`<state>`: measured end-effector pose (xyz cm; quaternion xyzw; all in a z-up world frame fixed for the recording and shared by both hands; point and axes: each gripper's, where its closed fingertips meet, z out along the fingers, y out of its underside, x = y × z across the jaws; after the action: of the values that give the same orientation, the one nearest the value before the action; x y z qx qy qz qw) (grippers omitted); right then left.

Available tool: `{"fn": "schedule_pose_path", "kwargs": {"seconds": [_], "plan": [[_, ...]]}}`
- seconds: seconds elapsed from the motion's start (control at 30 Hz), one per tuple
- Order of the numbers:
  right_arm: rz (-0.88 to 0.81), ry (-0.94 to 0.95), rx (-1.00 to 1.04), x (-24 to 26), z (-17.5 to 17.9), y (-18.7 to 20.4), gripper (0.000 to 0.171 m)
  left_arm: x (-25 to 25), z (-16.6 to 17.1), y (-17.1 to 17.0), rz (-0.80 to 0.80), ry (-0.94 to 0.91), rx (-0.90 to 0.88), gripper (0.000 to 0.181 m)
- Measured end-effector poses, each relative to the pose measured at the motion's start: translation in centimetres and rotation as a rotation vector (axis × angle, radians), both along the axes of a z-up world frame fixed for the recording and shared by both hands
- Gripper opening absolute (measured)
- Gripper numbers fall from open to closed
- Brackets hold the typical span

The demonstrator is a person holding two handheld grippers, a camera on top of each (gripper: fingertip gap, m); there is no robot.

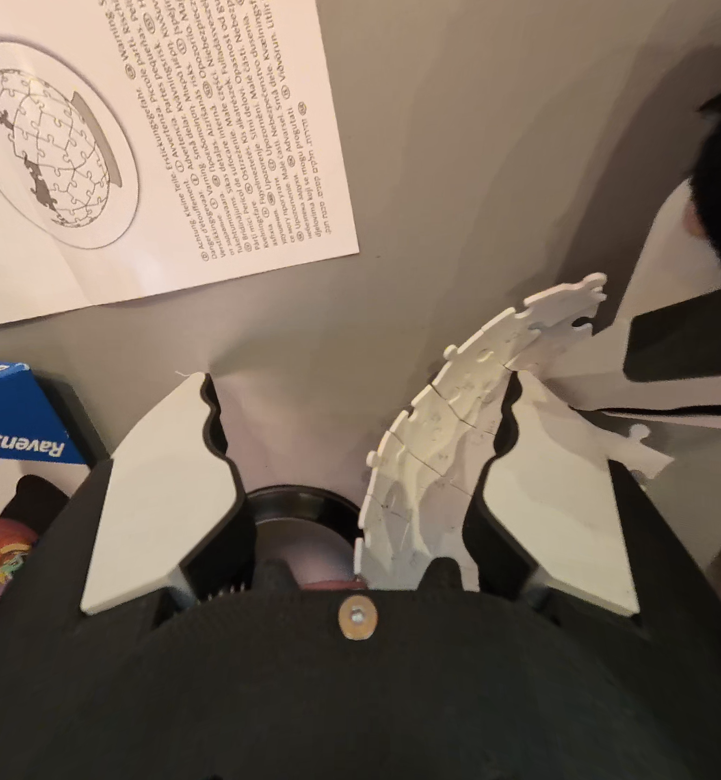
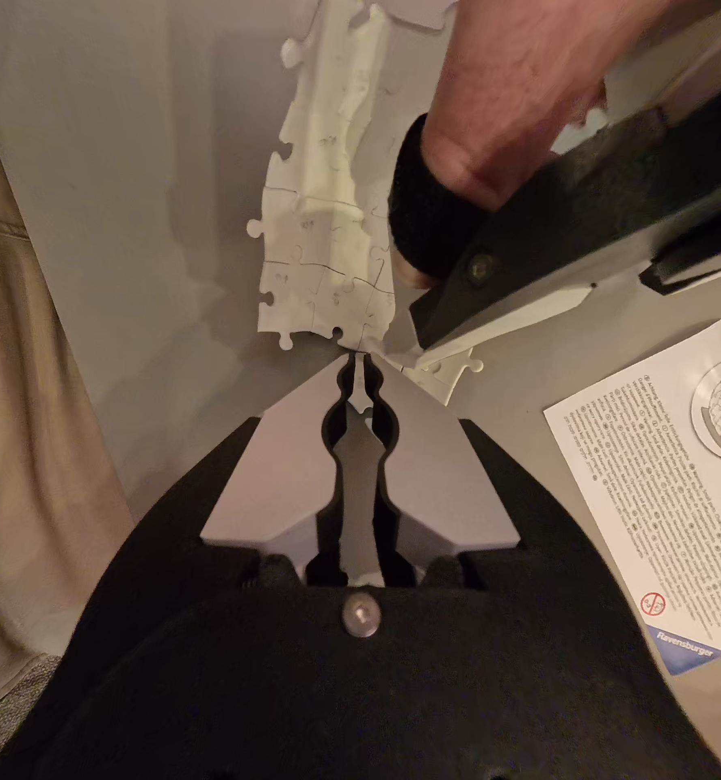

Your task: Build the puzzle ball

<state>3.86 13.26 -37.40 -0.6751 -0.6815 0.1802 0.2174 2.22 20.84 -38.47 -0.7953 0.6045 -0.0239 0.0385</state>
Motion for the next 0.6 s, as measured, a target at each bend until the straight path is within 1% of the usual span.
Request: {"fn": "schedule_pose_path", "kwargs": {"seconds": [0.03,0.07,0.13,0.27,0.37,0.43,0.53,0.6], "plan": [[0.003,-0.002,0.005,0.0,-0.01,-0.03,0.004,-0.1,-0.03,0.24,0.003,0.011,0.011,0.129],[0.004,-0.003,0.007,0.0,-0.01,-0.05,0.004,-0.16,-0.05,0.43,0.003,0.021,0.02,0.133],[0.003,-0.002,0.008,-0.01,-0.02,-0.09,0.004,-0.14,-0.08,0.45,-0.004,0.034,0.016,0.133],[0.018,-0.041,0.033,-0.03,-0.04,-0.09,0.003,-0.33,-0.11,0.85,-0.006,0.104,0.02,0.141],[0.021,-0.077,0.031,-0.01,-0.07,-0.07,0.003,-0.28,0.0,0.88,-0.029,0.155,0.019,0.141],[0.023,-0.08,0.022,-0.02,-0.08,-0.06,0.003,-0.48,-0.22,0.83,-0.011,0.171,-0.015,0.142],[0.02,-0.06,0.012,-0.11,-0.04,0.02,0.003,-0.55,-0.33,0.91,-0.011,0.167,-0.023,0.144],[0.025,-0.047,0.025,-0.15,0.05,-0.1,0.003,-0.25,-0.23,0.89,-0.04,0.153,-0.009,0.142]]}}
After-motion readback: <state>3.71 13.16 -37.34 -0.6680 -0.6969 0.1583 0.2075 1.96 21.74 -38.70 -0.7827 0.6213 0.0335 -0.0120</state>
